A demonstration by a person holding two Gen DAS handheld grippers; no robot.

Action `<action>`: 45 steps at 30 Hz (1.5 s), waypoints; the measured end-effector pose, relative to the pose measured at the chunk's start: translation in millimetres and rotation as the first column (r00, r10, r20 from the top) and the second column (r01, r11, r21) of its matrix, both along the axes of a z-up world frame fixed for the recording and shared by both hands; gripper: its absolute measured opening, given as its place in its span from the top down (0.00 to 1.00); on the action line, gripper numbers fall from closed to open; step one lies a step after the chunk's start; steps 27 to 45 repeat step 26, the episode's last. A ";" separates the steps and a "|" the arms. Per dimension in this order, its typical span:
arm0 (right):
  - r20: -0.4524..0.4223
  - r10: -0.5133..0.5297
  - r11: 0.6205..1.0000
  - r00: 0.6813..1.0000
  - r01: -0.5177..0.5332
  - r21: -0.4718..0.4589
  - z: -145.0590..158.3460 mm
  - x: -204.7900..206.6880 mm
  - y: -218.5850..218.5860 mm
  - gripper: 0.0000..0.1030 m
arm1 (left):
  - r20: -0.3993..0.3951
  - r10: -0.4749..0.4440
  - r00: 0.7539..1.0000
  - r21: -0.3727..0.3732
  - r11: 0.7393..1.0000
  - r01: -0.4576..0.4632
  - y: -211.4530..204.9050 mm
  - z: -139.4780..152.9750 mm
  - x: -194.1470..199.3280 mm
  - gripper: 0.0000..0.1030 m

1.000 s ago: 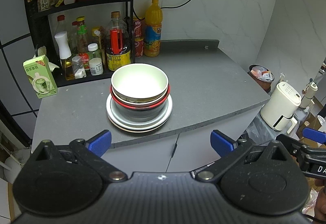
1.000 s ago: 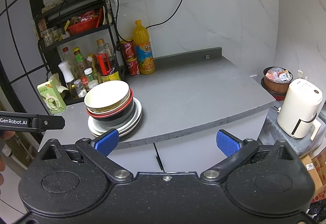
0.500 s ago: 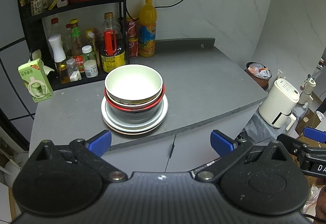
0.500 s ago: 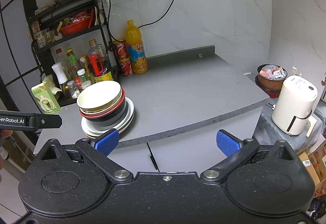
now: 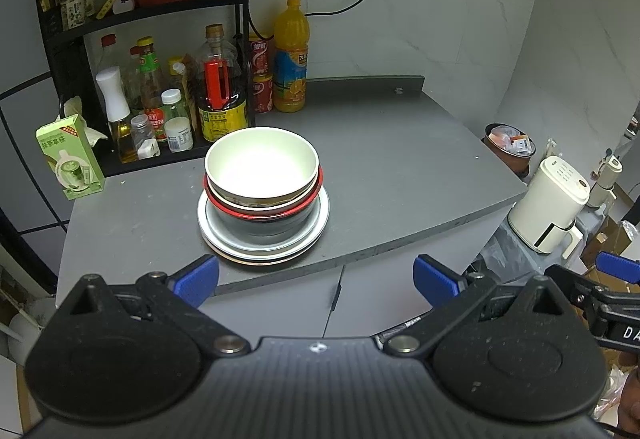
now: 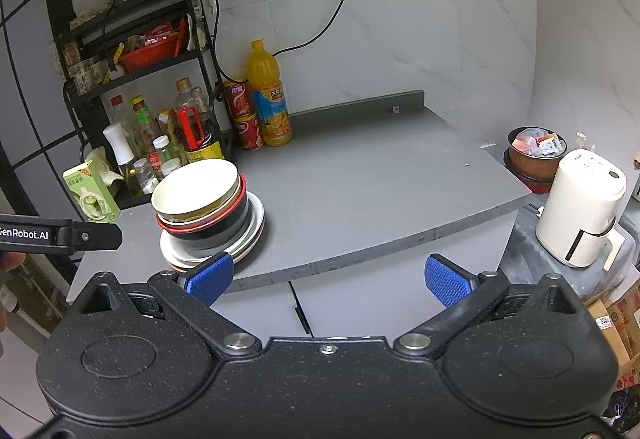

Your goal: Organize plates and bowls

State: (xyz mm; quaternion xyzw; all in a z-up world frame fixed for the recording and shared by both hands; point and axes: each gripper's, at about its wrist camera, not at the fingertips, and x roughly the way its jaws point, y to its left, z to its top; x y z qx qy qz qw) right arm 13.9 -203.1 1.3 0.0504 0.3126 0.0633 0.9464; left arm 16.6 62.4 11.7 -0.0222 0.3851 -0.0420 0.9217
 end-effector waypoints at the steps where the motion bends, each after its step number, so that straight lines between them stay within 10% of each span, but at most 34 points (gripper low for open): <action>1: -0.001 0.002 1.000 1.000 -0.002 -0.001 -0.3 0.4 1.2 0.00 | -0.001 0.002 1.000 0.000 1.000 -0.002 0.2 -0.3 0.4 0.01; 45: -0.013 0.016 1.000 1.000 -0.016 -0.005 -0.3 5.7 4.6 0.00 | -0.027 0.019 0.999 -0.002 1.000 -0.019 8.3 -4.6 6.7 0.01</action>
